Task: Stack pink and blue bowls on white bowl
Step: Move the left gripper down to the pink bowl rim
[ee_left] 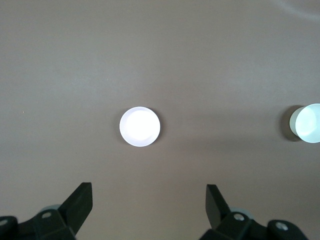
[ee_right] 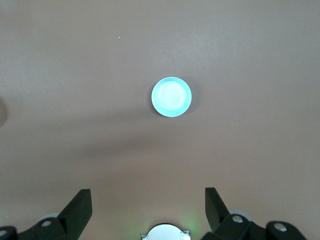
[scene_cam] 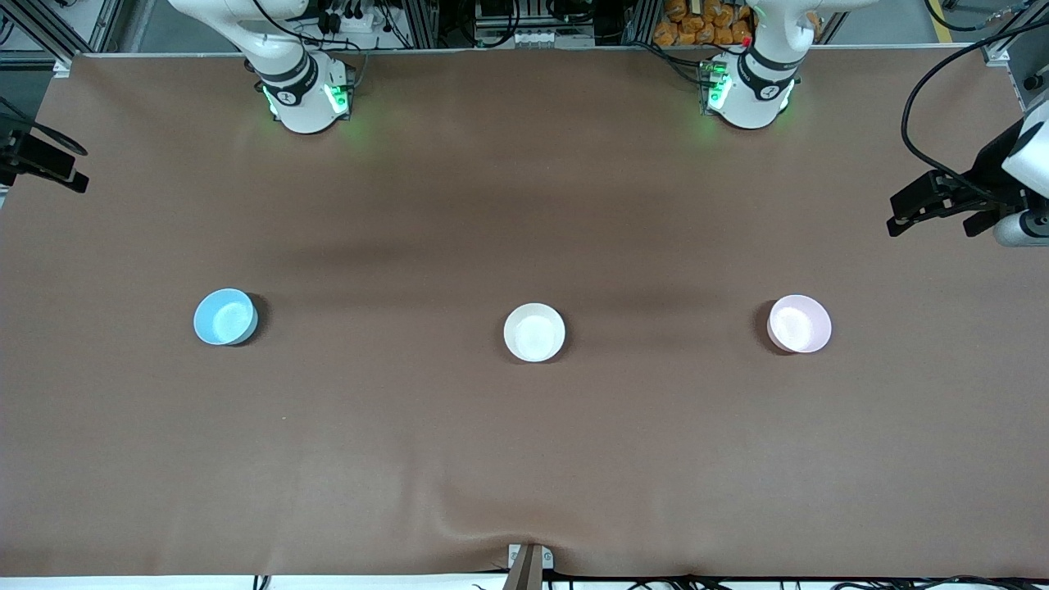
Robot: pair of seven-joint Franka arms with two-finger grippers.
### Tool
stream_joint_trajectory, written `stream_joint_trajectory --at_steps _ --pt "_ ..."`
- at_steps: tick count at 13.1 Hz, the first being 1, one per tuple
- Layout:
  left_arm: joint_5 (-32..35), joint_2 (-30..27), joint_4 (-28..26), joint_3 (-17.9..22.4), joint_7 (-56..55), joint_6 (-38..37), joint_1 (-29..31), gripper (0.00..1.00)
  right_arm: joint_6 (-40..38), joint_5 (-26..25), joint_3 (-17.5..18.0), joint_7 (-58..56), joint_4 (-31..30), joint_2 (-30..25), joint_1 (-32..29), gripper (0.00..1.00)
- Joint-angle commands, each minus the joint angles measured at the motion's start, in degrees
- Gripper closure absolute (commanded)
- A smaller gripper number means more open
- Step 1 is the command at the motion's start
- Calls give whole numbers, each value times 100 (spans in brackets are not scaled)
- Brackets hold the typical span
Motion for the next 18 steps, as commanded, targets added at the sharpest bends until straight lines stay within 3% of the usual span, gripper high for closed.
stream_joint_trajectory --at_steps 1,9,15,18 --pt "-100 -38 30 -35 17 -90 61 0 3 -7 -1 91 40 16 -5 0" --pt "-30 435 -23 35 149 -90 298 0 3 -7 -1 91 40 16 -5 0" --pt "208 1630 21 44 597 217 421 0 -6 -16 -1 91 40 16 4 0" --pt "191 2175 -49 26 807 866 712 0 -6 -8 -1 91 40 16 4 0"
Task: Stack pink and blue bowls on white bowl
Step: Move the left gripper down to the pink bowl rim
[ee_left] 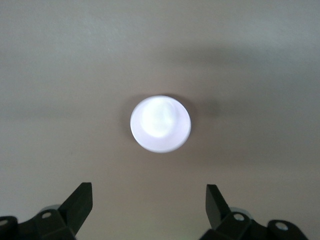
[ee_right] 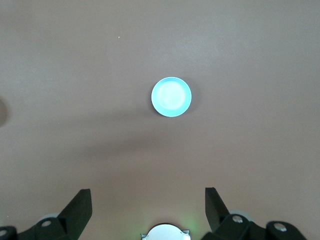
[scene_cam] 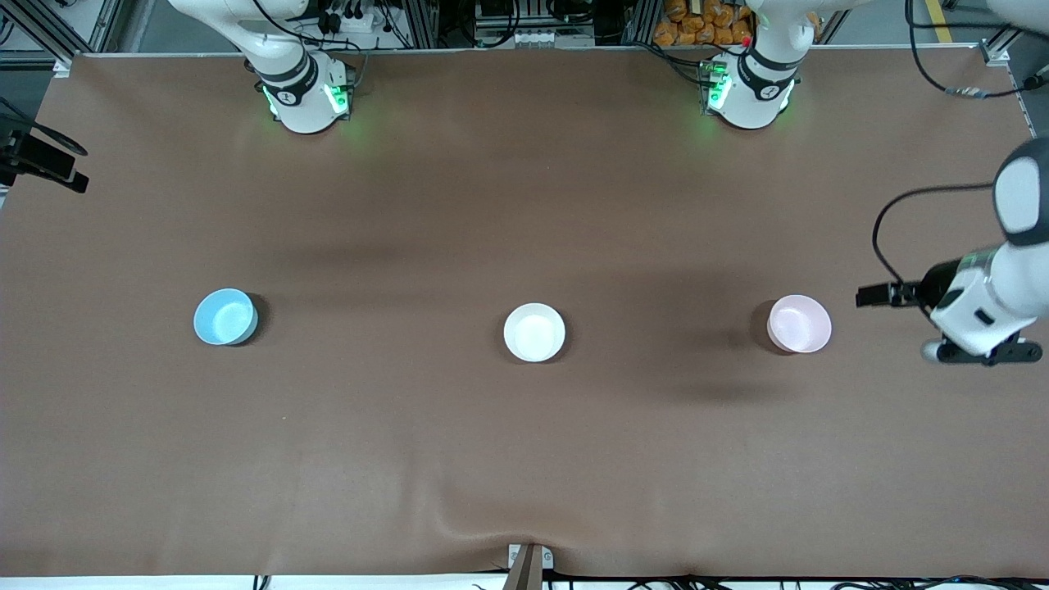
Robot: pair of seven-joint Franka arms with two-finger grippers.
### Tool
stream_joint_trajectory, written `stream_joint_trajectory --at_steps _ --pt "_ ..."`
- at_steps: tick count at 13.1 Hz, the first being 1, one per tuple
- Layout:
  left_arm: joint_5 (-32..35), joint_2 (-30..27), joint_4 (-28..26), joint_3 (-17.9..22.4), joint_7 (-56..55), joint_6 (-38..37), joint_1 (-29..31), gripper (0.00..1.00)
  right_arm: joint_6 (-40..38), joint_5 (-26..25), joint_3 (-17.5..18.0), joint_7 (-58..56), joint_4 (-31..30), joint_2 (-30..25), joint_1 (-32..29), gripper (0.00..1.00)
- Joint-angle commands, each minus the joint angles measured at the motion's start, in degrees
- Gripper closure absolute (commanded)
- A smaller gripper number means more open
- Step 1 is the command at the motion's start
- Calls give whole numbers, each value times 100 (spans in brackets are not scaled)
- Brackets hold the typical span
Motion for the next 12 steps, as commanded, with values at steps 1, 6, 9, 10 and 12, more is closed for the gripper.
stream_joint_trajectory --at_steps 1,6,9,10,12 --pt "92 424 42 -41 275 447 174 0 -6 -7 2 91 41 13 4 0" --pt "92 566 -1064 -41 459 1800 367 0 3 -25 2 91 41 13 -5 0" --pt "101 566 -1723 -41 503 2477 385 4 3 -7 2 91 41 13 4 0" --pt "110 566 -1916 -41 512 2679 385 9 3 -16 2 91 41 13 -5 0" --pt "101 566 -2190 -41 512 2961 385 17 3 -16 2 91 41 13 -5 0"
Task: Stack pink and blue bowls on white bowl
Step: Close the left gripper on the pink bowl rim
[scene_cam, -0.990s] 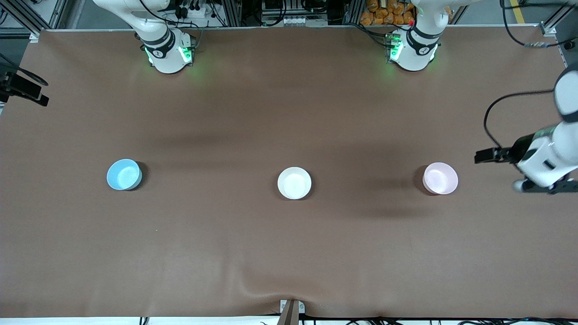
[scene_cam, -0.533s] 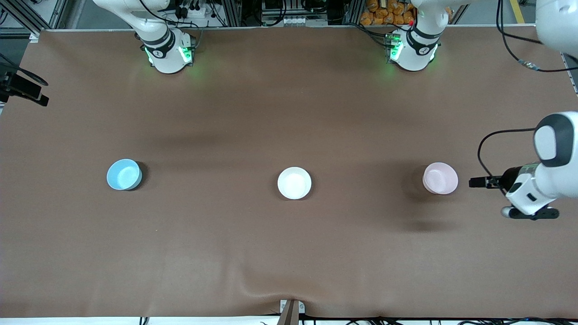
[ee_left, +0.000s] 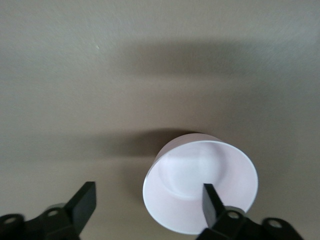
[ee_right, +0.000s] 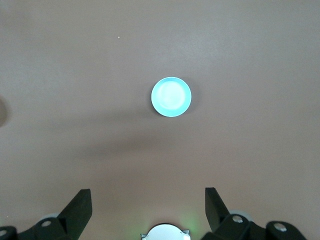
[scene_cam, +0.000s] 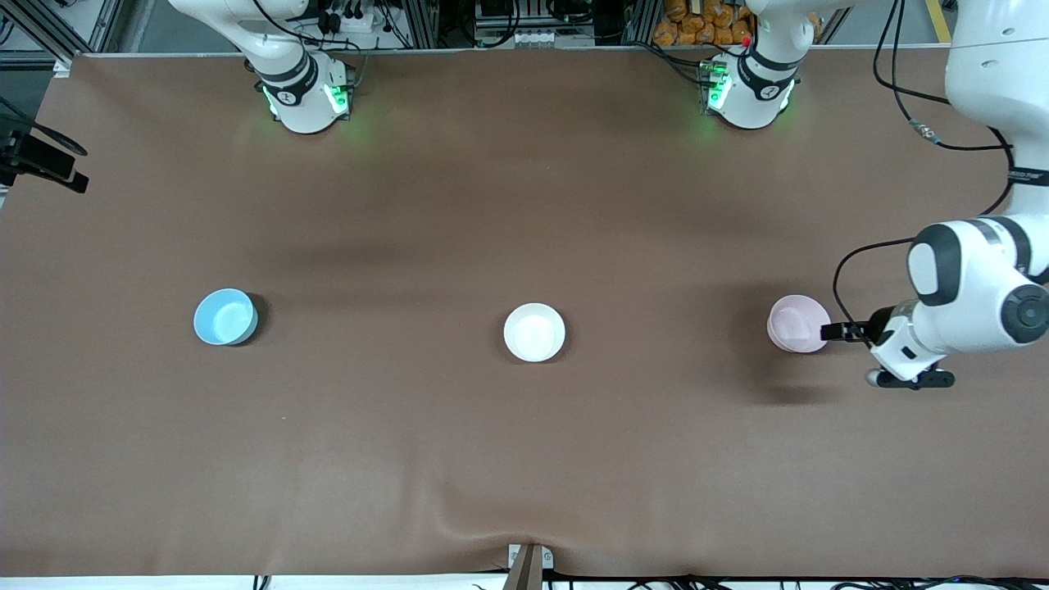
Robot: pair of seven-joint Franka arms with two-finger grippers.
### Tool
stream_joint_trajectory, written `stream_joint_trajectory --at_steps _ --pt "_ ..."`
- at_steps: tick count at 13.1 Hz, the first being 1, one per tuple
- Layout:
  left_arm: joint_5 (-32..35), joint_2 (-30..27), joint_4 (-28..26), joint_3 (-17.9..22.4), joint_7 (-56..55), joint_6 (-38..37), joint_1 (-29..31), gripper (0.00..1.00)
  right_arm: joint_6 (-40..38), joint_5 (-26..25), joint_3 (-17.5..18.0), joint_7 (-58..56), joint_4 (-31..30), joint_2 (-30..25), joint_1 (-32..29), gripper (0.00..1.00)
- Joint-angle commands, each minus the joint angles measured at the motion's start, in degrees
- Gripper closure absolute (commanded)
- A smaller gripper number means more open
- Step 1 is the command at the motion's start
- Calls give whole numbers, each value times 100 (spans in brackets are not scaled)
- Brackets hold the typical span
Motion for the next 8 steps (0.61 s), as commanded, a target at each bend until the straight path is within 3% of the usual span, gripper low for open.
stream_joint_trajectory --at_steps 1,4,8 --pt "109 -175 -462 -43 75 417 47 19 2 -14 4 91 41 13 -5 0" --pt "127 -131 -585 -43 171 471 56 28 2 -6 4 91 41 13 -5 0" --pt "127 -43 -586 -43 189 559 64 53 2 3 4 91 41 13 4 0"
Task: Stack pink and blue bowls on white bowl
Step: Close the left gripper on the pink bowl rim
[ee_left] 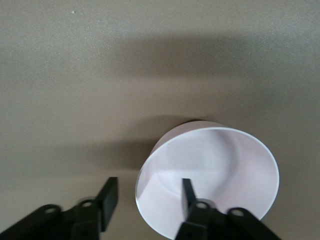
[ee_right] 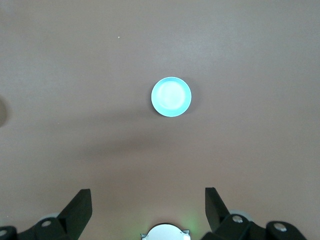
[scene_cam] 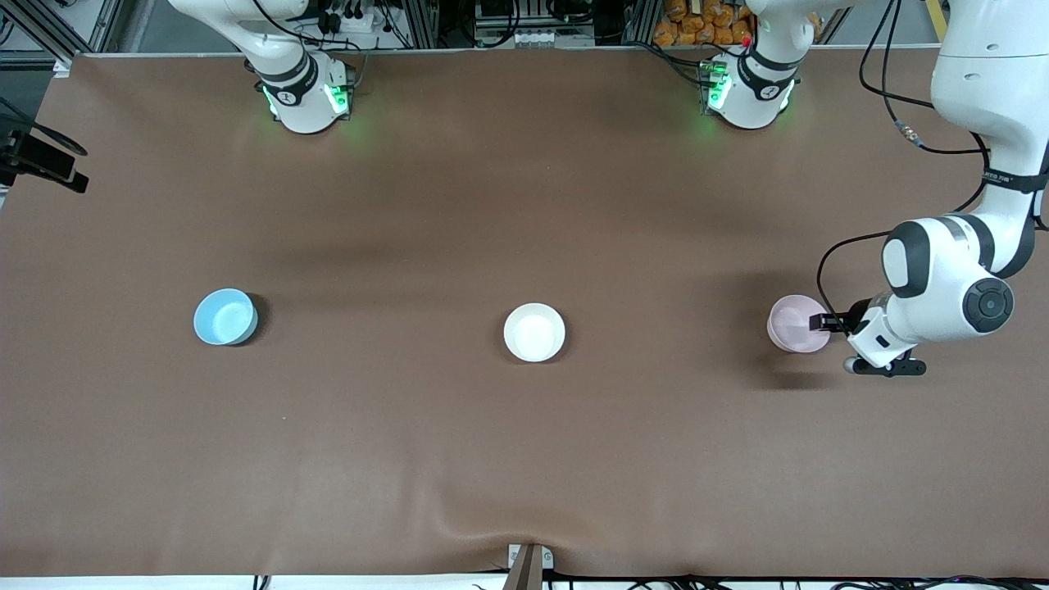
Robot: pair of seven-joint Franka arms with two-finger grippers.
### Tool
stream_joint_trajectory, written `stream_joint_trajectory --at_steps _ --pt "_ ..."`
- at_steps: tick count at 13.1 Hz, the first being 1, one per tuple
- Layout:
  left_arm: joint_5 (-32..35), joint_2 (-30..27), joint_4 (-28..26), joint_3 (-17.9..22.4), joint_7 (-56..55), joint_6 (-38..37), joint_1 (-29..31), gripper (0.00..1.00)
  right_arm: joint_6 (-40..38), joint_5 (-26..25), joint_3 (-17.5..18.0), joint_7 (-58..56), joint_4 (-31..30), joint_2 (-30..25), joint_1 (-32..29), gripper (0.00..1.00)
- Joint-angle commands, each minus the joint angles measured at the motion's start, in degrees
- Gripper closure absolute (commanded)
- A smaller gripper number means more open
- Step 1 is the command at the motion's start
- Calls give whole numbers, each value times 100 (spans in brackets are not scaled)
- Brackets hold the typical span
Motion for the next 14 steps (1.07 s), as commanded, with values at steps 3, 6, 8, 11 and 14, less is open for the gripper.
stream_joint_trajectory --at_steps 3,6,8,11,14 --pt "122 2 -117 -50 74 212 24 100 2 3 4 91 41 13 -5 0" --pt "122 -42 -73 -68 118 151 7 100 2 3 4 91 41 13 -5 0" --pt "122 -147 14 -112 127 89 -20 100 2 -6 4 91 41 13 -5 0" --pt "-114 -183 680 -375 92 -866 50 100 2 -6 4 91 41 13 -5 0" --pt "-361 -183 1112 -620 -48 -1036 -46 100 -6 3 4 91 41 13 4 0"
